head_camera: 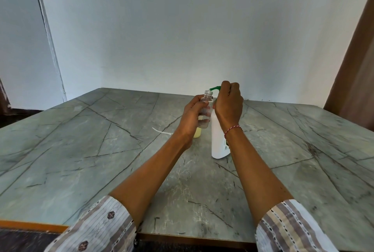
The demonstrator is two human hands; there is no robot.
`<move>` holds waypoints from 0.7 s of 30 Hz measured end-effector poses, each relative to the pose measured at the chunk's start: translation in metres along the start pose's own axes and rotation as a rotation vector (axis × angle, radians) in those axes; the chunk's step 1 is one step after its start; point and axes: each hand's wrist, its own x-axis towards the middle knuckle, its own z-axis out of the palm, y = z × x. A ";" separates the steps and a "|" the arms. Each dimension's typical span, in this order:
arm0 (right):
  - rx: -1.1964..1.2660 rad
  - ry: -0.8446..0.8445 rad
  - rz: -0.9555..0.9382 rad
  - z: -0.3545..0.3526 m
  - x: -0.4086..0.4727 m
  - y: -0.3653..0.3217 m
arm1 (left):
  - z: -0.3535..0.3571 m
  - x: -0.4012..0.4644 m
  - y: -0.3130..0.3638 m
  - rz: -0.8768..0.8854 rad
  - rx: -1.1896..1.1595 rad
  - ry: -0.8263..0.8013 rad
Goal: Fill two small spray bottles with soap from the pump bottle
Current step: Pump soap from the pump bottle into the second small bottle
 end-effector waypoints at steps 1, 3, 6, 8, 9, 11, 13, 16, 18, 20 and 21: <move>0.014 0.005 0.022 0.001 0.000 -0.002 | 0.000 0.000 0.000 -0.001 -0.004 0.000; 0.026 0.021 0.045 0.001 0.001 -0.004 | 0.000 0.000 0.000 -0.003 -0.015 0.002; -0.014 -0.029 -0.004 -0.002 0.001 0.001 | -0.001 0.000 0.000 -0.003 -0.020 0.013; -0.019 -0.059 -0.022 -0.003 0.001 0.002 | -0.001 0.000 0.000 -0.008 -0.017 0.022; -0.003 -0.053 -0.017 -0.002 0.000 0.002 | -0.001 0.000 0.000 -0.011 -0.017 0.026; 0.054 -0.009 0.007 0.001 0.000 -0.001 | -0.001 0.000 0.000 -0.017 -0.015 0.028; 0.092 0.018 0.027 0.003 -0.001 -0.003 | -0.001 0.000 0.000 -0.021 -0.008 0.026; 0.102 0.018 0.024 0.002 -0.001 -0.003 | -0.001 0.000 0.000 -0.017 -0.012 0.015; 0.101 0.028 0.022 0.001 -0.001 -0.001 | -0.001 0.001 0.000 -0.016 -0.026 0.009; 0.070 0.026 0.016 0.001 0.000 0.000 | -0.001 0.000 0.000 -0.018 -0.023 0.008; 0.048 0.020 0.013 0.001 0.000 0.000 | 0.000 0.001 0.000 -0.018 -0.018 0.008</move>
